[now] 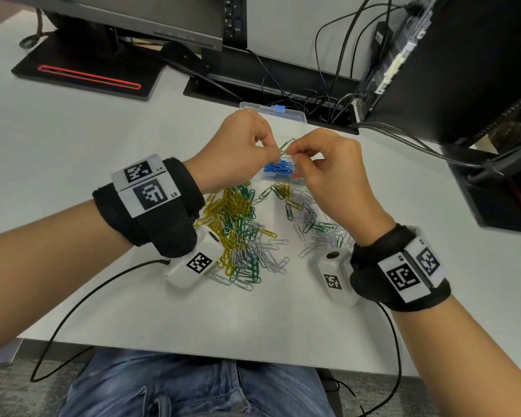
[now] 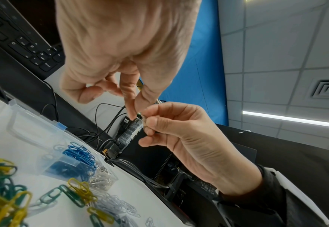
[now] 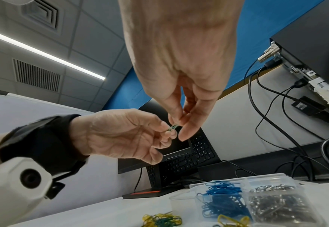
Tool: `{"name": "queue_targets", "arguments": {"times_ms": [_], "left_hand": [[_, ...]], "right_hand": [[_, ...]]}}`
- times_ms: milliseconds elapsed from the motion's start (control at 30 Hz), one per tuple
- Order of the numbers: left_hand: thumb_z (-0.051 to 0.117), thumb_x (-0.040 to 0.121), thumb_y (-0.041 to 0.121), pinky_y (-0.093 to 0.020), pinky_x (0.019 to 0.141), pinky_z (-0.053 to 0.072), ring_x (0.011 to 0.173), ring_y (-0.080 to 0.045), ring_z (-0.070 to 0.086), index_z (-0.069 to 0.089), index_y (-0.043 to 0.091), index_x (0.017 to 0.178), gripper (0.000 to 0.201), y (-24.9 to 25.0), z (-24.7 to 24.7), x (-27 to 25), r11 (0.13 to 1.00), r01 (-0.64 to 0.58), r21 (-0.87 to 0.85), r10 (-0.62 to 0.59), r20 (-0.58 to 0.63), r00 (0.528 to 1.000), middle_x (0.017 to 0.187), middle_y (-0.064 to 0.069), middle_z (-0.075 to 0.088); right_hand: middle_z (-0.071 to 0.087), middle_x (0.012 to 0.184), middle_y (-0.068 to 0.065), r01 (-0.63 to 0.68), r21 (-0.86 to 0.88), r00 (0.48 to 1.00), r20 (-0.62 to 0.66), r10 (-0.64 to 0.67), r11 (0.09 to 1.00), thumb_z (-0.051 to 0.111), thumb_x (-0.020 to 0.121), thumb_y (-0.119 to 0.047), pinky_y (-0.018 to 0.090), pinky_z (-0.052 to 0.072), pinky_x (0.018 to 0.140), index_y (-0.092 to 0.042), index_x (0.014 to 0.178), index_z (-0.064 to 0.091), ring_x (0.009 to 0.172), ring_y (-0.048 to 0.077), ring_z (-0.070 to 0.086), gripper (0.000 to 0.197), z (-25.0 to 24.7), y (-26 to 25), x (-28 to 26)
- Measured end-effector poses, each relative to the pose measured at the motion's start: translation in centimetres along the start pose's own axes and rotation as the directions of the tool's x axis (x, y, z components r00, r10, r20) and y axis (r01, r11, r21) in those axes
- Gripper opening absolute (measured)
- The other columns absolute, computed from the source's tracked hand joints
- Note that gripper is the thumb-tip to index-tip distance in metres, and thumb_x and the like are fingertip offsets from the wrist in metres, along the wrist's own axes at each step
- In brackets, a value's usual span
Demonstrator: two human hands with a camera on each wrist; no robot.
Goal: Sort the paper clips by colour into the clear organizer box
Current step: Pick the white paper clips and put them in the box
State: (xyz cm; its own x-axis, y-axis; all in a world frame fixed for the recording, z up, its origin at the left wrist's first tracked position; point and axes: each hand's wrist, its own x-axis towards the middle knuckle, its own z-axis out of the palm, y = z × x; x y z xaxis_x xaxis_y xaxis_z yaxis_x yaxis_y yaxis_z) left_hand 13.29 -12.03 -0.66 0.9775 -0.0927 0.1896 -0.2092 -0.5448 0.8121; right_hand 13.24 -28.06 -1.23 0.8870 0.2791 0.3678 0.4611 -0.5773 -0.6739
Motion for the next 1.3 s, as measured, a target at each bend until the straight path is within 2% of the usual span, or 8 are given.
{"name": "queue_targets", "arguments": {"times_ms": [200,300,467,600,867,1067,1200,1300], "left_hand": [[0.071,0.083,0.019,-0.013,0.067,0.04,0.07,0.0,0.049,0.073,0.015,0.076,0.008,0.0,0.3,-0.5,0.995,0.054,-0.09,-0.049,0.057,0.997,0.074,0.011,0.056],[0.074,0.08,0.022,-0.026,0.069,0.044,0.076,-0.011,0.053,0.07,0.019,0.068,0.012,0.2,0.2,-0.5,0.992,0.078,-0.098,-0.068,0.098,0.993,0.081,-0.003,0.063],[0.07,0.084,0.025,-0.014,0.073,0.043,0.072,0.01,0.055,0.074,0.015,0.088,0.012,0.3,-1.3,0.5,0.982,0.147,-0.117,-0.129,0.15,0.98,0.083,0.009,0.066],[0.07,0.083,0.032,-0.027,0.086,0.044,0.091,-0.008,0.059,0.073,0.019,0.078,0.015,0.7,-1.4,0.6,0.978,0.157,-0.138,-0.132,0.173,0.976,0.086,0.006,0.067],[0.073,0.081,0.022,-0.017,0.07,0.04,0.071,-0.001,0.05,0.064,0.018,0.063,0.02,0.4,-1.3,0.8,0.973,0.172,-0.153,-0.166,0.052,0.985,0.075,0.01,0.058],[0.075,0.079,0.017,-0.014,0.071,0.037,0.078,-0.001,0.052,0.07,0.007,0.075,0.012,0.6,-1.1,0.7,0.984,0.137,-0.116,-0.125,0.104,0.987,0.084,0.01,0.058],[0.073,0.08,0.012,0.0,0.066,0.037,0.069,0.01,0.053,0.07,0.001,0.075,0.012,0.7,-0.7,1.0,0.978,0.086,-0.189,-0.091,-0.017,0.996,0.078,0.009,0.055],[0.07,0.081,0.005,0.001,0.064,0.039,0.061,0.012,0.052,0.067,-0.002,0.069,0.014,0.9,-0.6,1.1,0.966,0.067,-0.249,-0.082,-0.051,0.995,0.071,0.004,0.054]], "right_hand": [[0.061,0.086,0.011,-0.221,0.207,0.975,0.054,0.215,0.953,0.055,0.089,0.006,0.033,0.06,0.061,-0.002,0.119,0.058,0.064,0.016,0.066,0.031,-0.4,-0.4,0.3],[0.065,0.087,0.015,-0.255,0.193,0.966,0.087,0.242,0.948,0.056,0.091,0.002,0.043,0.059,0.063,-0.004,0.099,0.067,0.058,0.023,0.069,0.015,-0.6,-0.7,0.4],[0.065,0.079,0.01,-0.267,0.145,0.958,0.151,0.245,0.953,0.058,0.09,0.001,0.037,0.06,0.062,-0.008,0.088,0.068,0.056,0.023,0.069,0.013,-1.7,-0.7,0.9],[0.065,0.079,0.009,-0.21,0.073,0.962,0.193,0.193,0.975,0.058,0.09,0.0,0.036,0.059,0.061,-0.004,0.091,0.07,0.056,0.02,0.069,0.013,-1.7,-1.0,0.9],[0.066,0.087,0.012,-0.221,0.062,0.969,0.125,0.212,0.973,0.057,0.091,-0.003,0.029,0.057,0.061,-0.013,0.088,0.067,0.055,0.017,0.069,0.015,-1.9,-0.6,0.6],[0.061,0.083,0.007,-0.21,0.106,0.977,-0.019,0.213,0.972,0.056,0.091,-0.001,0.031,0.059,0.059,-0.013,0.088,0.067,0.052,0.016,0.066,0.016,-2.1,-0.7,1.2],[0.063,0.09,0.007,-0.149,0.07,0.985,-0.076,0.154,0.986,0.057,0.09,-0.002,0.016,0.051,0.053,-0.011,0.092,0.068,0.064,0.018,0.068,0.014,-1.6,-1.0,1.0],[0.058,0.08,-0.01,-0.073,0.027,0.996,-0.056,0.075,0.997,0.058,0.087,0.0,0.033,0.057,0.066,-0.009,0.091,0.07,0.076,0.021,0.065,0.016,-0.5,-1.6,0.7]]}}
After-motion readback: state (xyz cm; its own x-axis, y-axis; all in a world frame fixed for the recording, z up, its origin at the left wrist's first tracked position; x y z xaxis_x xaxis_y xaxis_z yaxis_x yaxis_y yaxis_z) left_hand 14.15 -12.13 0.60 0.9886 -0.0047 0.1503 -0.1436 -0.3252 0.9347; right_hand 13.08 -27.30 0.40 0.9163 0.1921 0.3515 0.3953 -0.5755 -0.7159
